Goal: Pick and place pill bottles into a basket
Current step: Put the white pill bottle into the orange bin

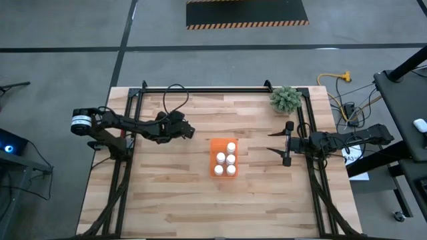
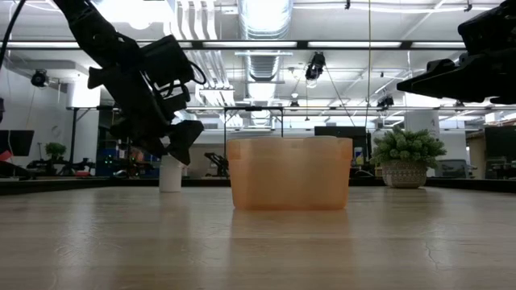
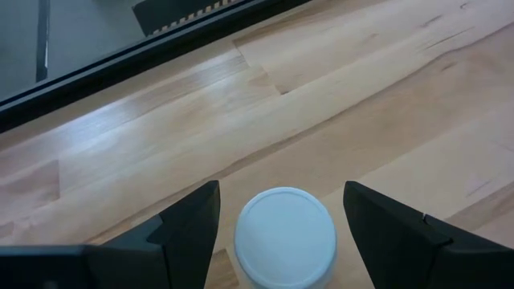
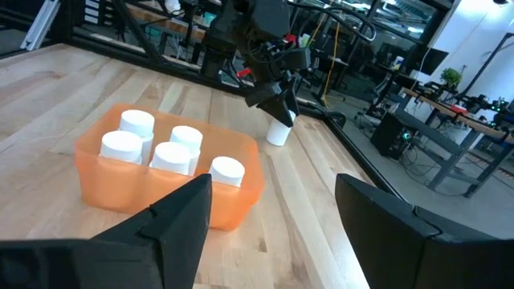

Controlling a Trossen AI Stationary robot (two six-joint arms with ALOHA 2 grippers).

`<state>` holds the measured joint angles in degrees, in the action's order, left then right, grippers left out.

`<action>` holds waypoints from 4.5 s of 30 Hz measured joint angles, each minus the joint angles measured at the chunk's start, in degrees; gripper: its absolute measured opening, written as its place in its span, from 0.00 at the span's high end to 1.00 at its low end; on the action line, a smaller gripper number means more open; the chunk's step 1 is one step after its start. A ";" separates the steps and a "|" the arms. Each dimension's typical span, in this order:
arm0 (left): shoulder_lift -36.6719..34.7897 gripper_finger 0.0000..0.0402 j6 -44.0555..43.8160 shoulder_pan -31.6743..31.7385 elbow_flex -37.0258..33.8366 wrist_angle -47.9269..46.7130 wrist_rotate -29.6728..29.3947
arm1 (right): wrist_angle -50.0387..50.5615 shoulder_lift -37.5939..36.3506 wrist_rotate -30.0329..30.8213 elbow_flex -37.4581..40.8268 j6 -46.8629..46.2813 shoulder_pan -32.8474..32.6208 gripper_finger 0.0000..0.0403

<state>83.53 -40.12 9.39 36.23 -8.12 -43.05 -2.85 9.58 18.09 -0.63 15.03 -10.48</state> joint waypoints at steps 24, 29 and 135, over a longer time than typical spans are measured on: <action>1.18 0.39 -0.24 0.00 -0.11 0.08 0.37 | 0.02 0.00 0.00 -0.02 0.03 0.02 0.38; 1.18 0.39 -0.22 0.00 -0.11 0.09 0.37 | 0.01 0.00 0.00 -0.02 -0.01 0.01 0.38; -2.99 0.65 27.09 -4.60 -0.20 27.83 27.43 | 0.00 -0.03 -0.02 0.01 0.00 0.00 0.37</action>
<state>80.53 -13.03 4.79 36.03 19.71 -15.62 -2.85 9.56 18.06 -0.62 15.03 -10.48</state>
